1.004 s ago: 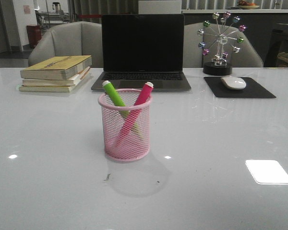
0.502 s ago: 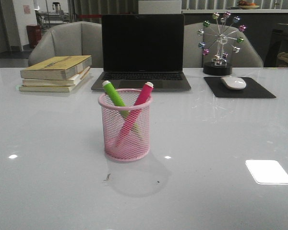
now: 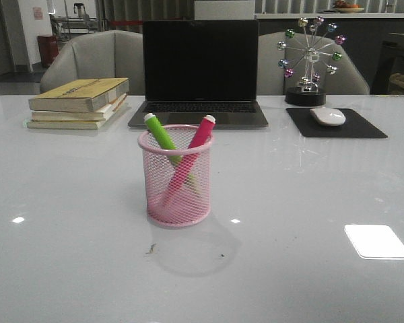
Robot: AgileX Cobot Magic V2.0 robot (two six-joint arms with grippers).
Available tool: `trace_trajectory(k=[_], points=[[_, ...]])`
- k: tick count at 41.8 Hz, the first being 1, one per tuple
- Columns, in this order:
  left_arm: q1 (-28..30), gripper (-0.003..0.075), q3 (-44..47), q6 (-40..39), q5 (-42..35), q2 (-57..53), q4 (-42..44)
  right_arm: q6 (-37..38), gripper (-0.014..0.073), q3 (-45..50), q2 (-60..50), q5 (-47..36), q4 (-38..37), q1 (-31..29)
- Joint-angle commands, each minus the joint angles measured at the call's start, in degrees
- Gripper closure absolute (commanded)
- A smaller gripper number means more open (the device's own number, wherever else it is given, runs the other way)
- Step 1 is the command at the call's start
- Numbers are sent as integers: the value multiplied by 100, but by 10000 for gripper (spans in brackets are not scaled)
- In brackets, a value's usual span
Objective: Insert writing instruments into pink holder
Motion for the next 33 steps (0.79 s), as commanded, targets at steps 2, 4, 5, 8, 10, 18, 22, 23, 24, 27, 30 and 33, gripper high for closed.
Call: trace_trajectory(k=[2, 4, 5, 8, 10, 18, 22, 23, 24, 27, 30, 33], points=[[994, 629, 858, -42, -1882, -750, -217, -18, 566, -161, -24, -362, -35, -3], [1291, 629, 1189, -42, -2180, -1037, -340, -18, 566, -161, -24, -362, -35, -3], [1472, 629, 1395, -42, -2352, -1144, -397, -18, 566, -161, -24, -362, -35, -3], [1888, 629, 1852, -42, -2695, -1425, -675, -18, 566, -161, -24, -362, -35, -3], [2043, 629, 2117, -42, -2854, -1525, -822, -18, 566, -161, -24, -362, -35, -3], [2141, 629, 2761, -42, -3470, -1556, -1022, -18, 566, -161, -24, -358, -35, -3], [2113, 629, 2750, -42, -3419, -1556, -1012, -18, 566, -161, -24, -358, -35, -3], [2099, 629, 2750, -28, -3419, -1556, -1012, -18, 566, -161, -24, -358, -35, -3], [2103, 629, 2750, -28, -3419, -1556, -991, -18, 566, -161, -24, -358, -35, -3], [2089, 629, 2750, 9, -3419, -1556, -962, -18, 566, -161, -24, -355, -35, -3], [2089, 629, 2750, 9, -3419, -1556, -814, -18, 566, -161, -24, -355, -35, -3], [2089, 629, 2750, 9, -3513, -1556, -671, -18, 566, -161, -24, -355, -35, -3]])
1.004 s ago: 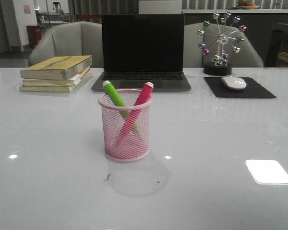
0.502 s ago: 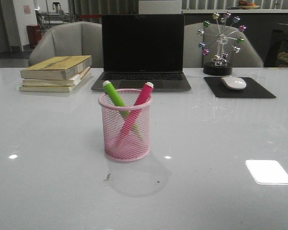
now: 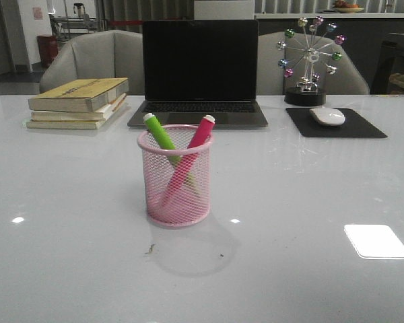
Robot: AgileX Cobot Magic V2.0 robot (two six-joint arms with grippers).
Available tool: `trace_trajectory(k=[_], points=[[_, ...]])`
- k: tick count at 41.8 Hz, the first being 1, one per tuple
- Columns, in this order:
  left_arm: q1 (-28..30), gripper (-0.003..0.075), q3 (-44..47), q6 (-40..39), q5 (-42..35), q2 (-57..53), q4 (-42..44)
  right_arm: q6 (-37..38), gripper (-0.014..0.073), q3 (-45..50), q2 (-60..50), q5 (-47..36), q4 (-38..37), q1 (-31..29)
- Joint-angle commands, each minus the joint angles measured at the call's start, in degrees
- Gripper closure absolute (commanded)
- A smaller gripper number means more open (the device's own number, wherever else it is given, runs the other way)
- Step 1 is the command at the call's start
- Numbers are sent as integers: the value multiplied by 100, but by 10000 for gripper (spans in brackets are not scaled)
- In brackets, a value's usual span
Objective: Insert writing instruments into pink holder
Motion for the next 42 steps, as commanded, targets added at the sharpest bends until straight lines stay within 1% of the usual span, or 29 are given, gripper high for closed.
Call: trace_trajectory(k=[1, 4, 7, 10, 42], points=[[-34, 629, 29, 9, -674, -111, 154, -18, 566, -161, -24, -367, -35, -3], [-74, 629, 29, 61, -896, -111, 275, -18, 566, -161, -24, -367, -35, -3], [-186, 629, 29, 367, -1162, -111, 245, -18, 566, -161, -24, -367, -35, -3], [-287, 629, 29, 473, -1315, -111, 245, -18, 566, -161, -24, -367, -35, -3], [-303, 629, 29, 473, -1303, -111, 182, -18, 566, -161, -24, -365, -35, -3]])
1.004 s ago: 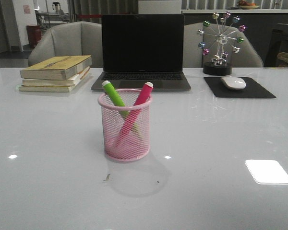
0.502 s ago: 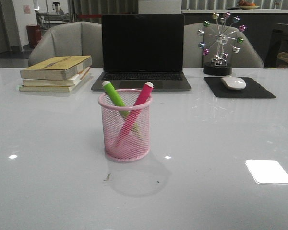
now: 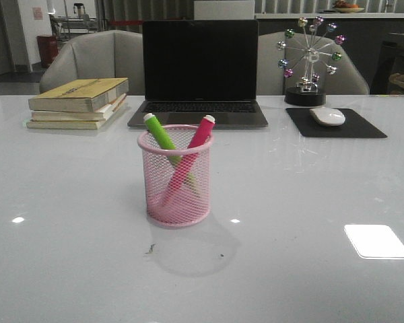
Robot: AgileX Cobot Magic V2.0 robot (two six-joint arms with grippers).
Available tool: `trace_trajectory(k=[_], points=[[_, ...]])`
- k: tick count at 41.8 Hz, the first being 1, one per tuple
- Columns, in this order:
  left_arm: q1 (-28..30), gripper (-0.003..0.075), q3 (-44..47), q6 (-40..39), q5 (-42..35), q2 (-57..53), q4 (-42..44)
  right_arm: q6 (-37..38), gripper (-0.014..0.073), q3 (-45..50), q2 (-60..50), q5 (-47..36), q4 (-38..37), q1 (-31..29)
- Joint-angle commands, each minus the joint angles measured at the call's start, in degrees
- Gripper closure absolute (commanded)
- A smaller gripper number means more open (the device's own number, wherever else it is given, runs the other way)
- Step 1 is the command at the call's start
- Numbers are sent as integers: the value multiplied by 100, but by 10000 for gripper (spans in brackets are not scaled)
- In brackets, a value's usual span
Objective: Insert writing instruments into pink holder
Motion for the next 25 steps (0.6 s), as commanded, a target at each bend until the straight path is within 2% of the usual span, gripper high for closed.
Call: trace_trajectory(k=[1, 15, 20, 25], points=[[-50, 629, 29, 0, -527, -111, -53, -18, 566, -161, -24, -367, -35, -3], [-50, 629, 29, 0, -527, -111, -53, -18, 566, -161, -113, -364, -33, -25], [-50, 629, 29, 0, -527, -111, -53, -7, 566, 45, -472, -678, 133, -550], [-50, 629, 29, 0, -527, -111, -53, -7, 566, 679, -1134, -1551, 410, -1517]])
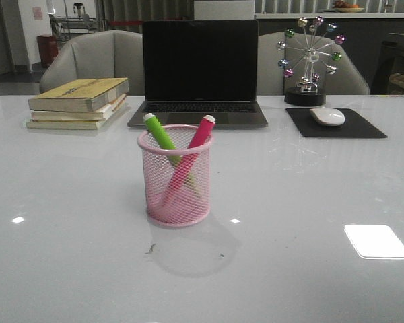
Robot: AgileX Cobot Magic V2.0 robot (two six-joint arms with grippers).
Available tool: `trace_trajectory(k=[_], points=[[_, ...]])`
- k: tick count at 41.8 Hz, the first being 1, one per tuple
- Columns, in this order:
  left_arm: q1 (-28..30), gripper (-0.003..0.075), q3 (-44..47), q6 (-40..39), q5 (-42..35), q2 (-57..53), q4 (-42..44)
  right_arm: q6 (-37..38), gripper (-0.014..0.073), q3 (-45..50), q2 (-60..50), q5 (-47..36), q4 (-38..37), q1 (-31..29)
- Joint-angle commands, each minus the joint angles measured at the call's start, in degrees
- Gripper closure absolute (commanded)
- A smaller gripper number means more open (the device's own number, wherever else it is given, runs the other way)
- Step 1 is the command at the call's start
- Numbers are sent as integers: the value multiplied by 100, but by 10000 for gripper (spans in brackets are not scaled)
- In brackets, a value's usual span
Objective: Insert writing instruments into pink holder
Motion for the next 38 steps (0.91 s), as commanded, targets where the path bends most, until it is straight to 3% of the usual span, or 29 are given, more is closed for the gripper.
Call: trace_trajectory(k=[1, 9, 15, 22, 38], points=[[-50, 629, 29, 0, -527, -111, -43, -7, 566, 371, -502, -1119, 143, -692], [-50, 629, 29, 0, -527, -111, -43, -7, 566, 1812, -2001, -2348, 143, -1903], [-50, 629, 29, 0, -527, -111, -43, -1, 566, 2635, -2862, -2777, 143, -2427], [-50, 629, 29, 0, -527, -101, -43, 55, 566, 3300, -3074, -3557, 493, -2491], [-50, 629, 29, 0, -527, -103, -43, 55, 566, 3278, -3074, -3967, 591, -2491]])
